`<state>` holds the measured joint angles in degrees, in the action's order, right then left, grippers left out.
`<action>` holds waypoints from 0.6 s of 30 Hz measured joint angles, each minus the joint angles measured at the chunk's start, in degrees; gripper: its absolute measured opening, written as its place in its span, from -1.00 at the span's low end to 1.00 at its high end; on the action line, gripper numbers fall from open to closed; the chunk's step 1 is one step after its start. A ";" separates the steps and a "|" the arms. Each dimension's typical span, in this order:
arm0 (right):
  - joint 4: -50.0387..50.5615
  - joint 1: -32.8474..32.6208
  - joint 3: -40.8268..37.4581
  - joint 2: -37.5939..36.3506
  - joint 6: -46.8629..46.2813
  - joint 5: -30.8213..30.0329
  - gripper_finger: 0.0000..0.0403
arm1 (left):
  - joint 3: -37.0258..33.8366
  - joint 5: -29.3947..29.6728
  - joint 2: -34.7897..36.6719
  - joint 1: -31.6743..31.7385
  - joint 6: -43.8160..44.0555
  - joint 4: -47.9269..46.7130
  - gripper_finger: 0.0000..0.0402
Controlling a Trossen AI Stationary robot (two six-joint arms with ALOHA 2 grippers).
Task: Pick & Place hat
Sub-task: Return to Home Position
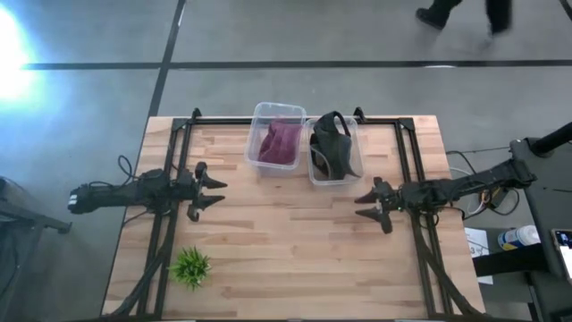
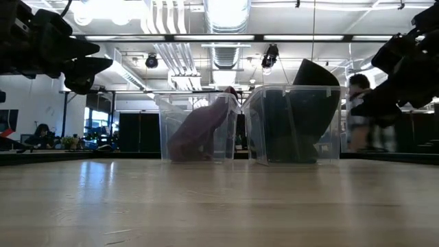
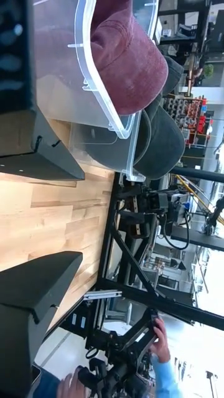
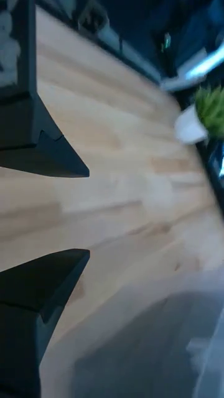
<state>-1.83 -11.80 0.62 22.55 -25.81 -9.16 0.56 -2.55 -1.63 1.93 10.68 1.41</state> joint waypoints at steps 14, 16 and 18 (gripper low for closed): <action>-0.07 7.50 0.00 -21.61 11.65 7.94 -0.04 | 0.02 0.04 -0.03 0.00 0.07 -0.02 -0.05; -0.66 8.00 -0.02 -22.57 14.41 9.32 -0.04 | 0.04 0.06 -0.04 -0.02 0.07 -0.07 -0.05; -1.48 7.99 -0.01 -22.56 17.22 9.59 -0.04 | 0.04 0.08 -0.04 -0.02 0.07 -0.07 -0.05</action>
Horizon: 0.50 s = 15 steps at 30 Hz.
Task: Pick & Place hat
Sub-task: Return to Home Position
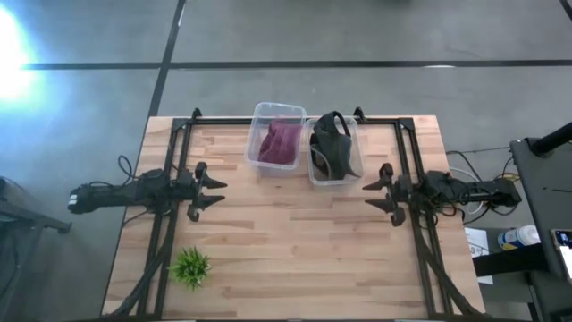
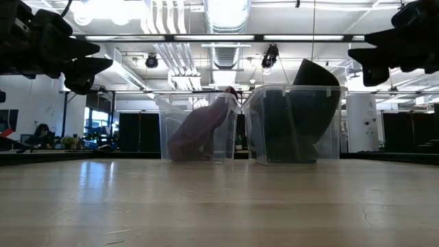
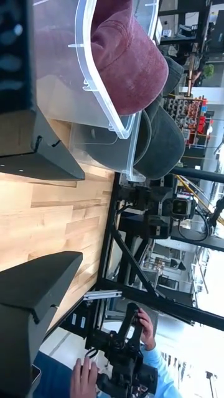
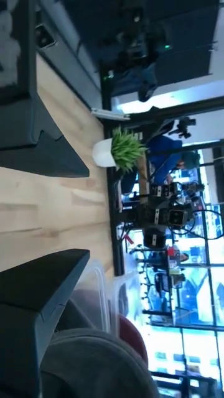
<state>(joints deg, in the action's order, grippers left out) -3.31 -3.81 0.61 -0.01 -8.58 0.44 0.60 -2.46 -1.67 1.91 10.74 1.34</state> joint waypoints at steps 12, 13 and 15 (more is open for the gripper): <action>2.87 -0.04 -0.07 2.12 4.40 -0.04 -0.04 | 0.00 -0.03 -0.17 0.00 -0.02 -0.04 -0.05; 2.81 -0.04 -0.08 2.44 3.72 -0.13 -0.04 | 0.00 -0.02 -0.17 0.00 -0.02 -0.04 -0.05; 2.80 -0.04 -0.08 2.91 2.50 -0.34 -0.04 | 0.00 -0.02 -0.17 0.00 0.00 -0.04 -0.05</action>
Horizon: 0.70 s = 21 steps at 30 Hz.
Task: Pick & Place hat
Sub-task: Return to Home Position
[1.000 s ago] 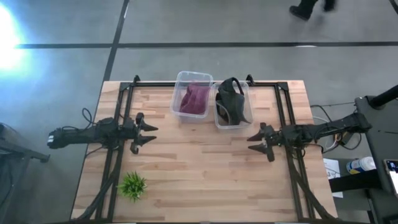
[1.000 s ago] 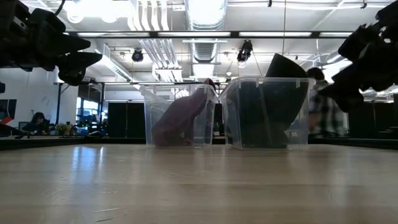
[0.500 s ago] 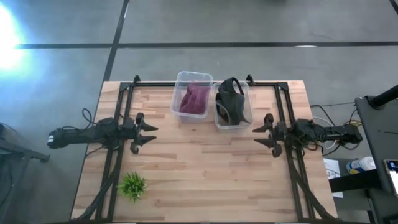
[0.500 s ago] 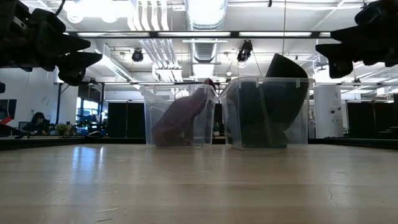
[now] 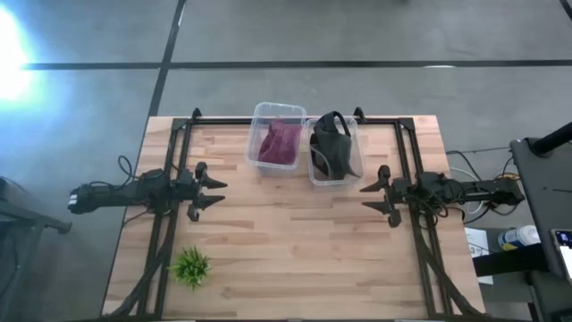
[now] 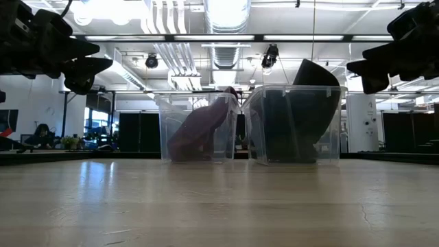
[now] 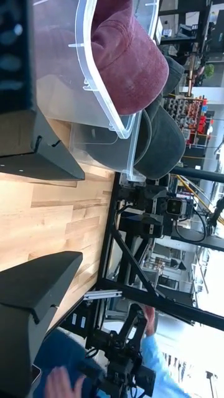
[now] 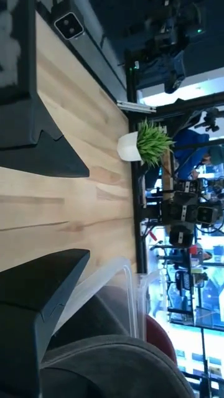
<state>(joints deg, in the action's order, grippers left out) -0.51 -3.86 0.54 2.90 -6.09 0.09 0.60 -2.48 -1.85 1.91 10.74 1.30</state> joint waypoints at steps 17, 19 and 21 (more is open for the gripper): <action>0.00 0.00 0.00 0.66 -0.37 -0.04 -0.04 | 0.00 -0.02 -0.02 0.00 -0.02 -0.02 -0.05; 0.00 0.00 0.00 0.66 -0.37 -0.04 -0.04 | 0.00 -0.02 -0.02 0.00 -0.02 -0.02 -0.05; -0.02 0.00 0.00 0.66 -0.35 -0.05 -0.04 | 0.00 -0.02 -0.02 0.00 -0.02 -0.02 -0.05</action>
